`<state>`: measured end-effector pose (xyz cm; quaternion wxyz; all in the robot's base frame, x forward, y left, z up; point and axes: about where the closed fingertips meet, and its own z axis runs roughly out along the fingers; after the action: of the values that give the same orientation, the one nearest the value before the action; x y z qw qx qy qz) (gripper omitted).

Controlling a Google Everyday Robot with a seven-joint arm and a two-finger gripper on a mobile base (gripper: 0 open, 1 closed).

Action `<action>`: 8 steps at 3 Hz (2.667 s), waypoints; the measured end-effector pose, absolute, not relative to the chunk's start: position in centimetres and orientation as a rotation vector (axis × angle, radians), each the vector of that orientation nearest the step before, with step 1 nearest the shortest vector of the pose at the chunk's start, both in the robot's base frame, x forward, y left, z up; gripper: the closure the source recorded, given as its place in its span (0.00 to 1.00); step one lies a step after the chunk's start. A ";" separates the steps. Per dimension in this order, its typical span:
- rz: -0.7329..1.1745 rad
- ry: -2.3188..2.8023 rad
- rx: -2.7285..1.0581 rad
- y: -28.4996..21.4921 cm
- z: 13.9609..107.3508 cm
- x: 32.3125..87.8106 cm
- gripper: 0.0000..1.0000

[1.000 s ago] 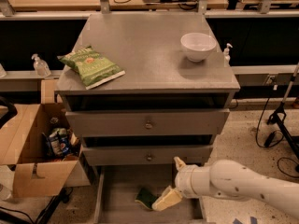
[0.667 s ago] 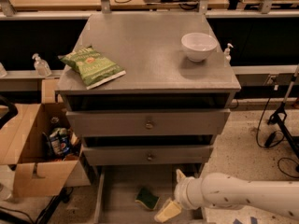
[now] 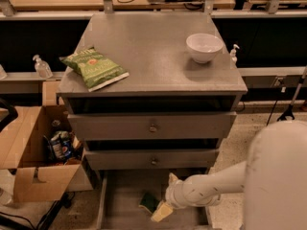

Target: Pick sponge from bottom drawer and place on counter

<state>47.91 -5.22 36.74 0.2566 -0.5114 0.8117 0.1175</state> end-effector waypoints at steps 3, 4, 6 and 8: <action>0.419 2.163 -1.432 -0.7 32.2 49.4 0.00; 0.501 2.134 -1.420 1.3 28.8 48.9 0.00; 0.597 2.101 -1.353 3.5 22.4 49.8 0.00; 0.598 2.102 -1.334 4.7 19.2 53.5 0.00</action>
Offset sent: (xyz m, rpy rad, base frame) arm 0.0189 0.0204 -0.0204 0.0027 -0.0012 0.0327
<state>53.52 4.68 19.18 0.2865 -0.4992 0.7866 0.2237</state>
